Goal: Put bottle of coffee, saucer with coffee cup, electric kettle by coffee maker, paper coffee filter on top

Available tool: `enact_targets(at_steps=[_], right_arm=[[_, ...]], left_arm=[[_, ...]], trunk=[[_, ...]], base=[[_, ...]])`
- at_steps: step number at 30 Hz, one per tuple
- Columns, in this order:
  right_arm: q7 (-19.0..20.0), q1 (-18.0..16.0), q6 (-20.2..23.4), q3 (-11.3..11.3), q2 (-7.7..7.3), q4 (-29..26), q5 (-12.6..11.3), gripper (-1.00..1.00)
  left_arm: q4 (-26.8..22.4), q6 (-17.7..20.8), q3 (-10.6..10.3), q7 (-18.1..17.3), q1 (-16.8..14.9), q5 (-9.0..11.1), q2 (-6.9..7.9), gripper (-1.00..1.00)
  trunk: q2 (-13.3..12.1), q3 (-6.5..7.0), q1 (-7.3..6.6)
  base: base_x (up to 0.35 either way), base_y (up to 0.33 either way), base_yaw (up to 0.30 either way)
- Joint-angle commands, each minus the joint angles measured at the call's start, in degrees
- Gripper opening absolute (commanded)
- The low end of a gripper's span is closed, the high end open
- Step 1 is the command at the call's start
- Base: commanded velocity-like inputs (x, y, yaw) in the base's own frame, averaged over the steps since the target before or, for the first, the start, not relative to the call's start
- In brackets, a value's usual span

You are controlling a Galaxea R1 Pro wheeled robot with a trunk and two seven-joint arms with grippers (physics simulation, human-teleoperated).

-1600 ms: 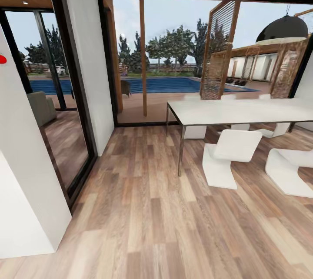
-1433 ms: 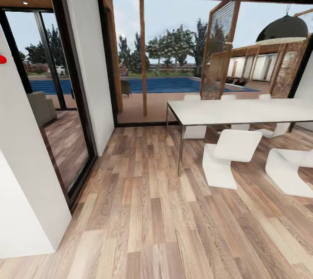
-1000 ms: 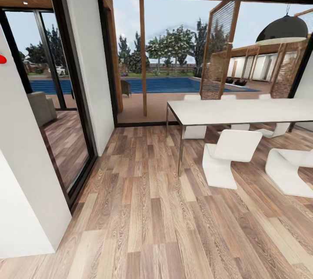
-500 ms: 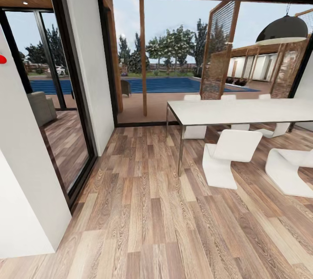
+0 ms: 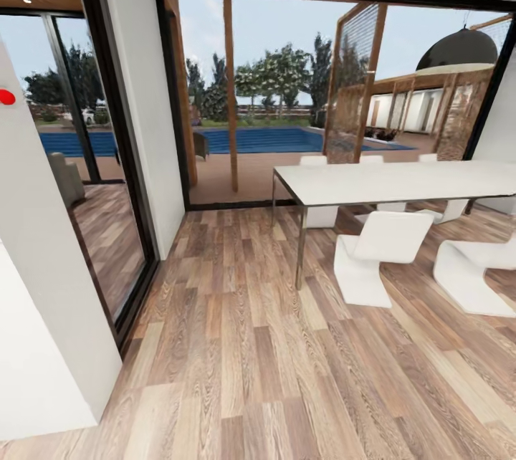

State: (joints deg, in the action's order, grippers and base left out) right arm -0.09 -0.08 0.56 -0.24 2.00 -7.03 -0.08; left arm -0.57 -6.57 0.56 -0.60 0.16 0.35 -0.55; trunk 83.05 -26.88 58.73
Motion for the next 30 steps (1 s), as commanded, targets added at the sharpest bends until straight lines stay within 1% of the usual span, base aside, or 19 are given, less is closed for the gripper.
enact_targets(at_steps=[1, 9, 17, 24, 27, 30], right_arm=[[-0.01, -0.01, 0.06, -0.03, 0.01, -0.05, -0.01, 1.0], [0.0, -0.01, 0.0, -0.03, 0.02, -0.05, -0.01, 1.0], [0.0, -0.01, -0.01, -0.03, 0.02, -0.07, -0.01, 1.0], [0.0, -0.02, 0.02, -0.03, 0.02, -0.03, -0.01, 1.0], [0.0, -0.01, 0.03, -0.03, 0.02, -0.07, -0.01, 1.0], [-0.02, -0.01, 0.05, -0.03, 0.02, -0.08, -0.01, 1.0]], left_arm=[[-0.05, -0.11, 0.06, -0.05, 0.02, 0.04, -0.01, 1.0], [-0.05, -0.11, 0.06, -0.01, 0.02, 0.09, 0.01, 1.0], [-0.05, -0.11, 0.06, -0.01, 0.0, 0.09, 0.02, 1.0], [-0.05, -0.13, -0.08, -0.07, 0.02, 0.02, 0.05, 1.0], [-0.11, -0.15, -0.57, -0.1, -0.03, -0.5, 0.1, 1.0], [-1.2, -0.48, -0.57, -0.1, -0.05, -0.55, 0.08, 1.0]], trunk=[[0.03, -0.05, 0.0], [0.03, -0.05, 0.0], [0.03, -0.05, 0.0], [0.03, -0.05, 0.0], [0.03, -0.05, 0.0], [0.03, -0.05, 0.0]], base=[[0.0, 0.298, -0.253], [-0.006, 0.298, -0.263], [-0.077, 0.279, -0.266], [-0.024, 0.042, -0.266], [-0.001, 0.001, -0.266], [0.0, 0.0, -0.266]])
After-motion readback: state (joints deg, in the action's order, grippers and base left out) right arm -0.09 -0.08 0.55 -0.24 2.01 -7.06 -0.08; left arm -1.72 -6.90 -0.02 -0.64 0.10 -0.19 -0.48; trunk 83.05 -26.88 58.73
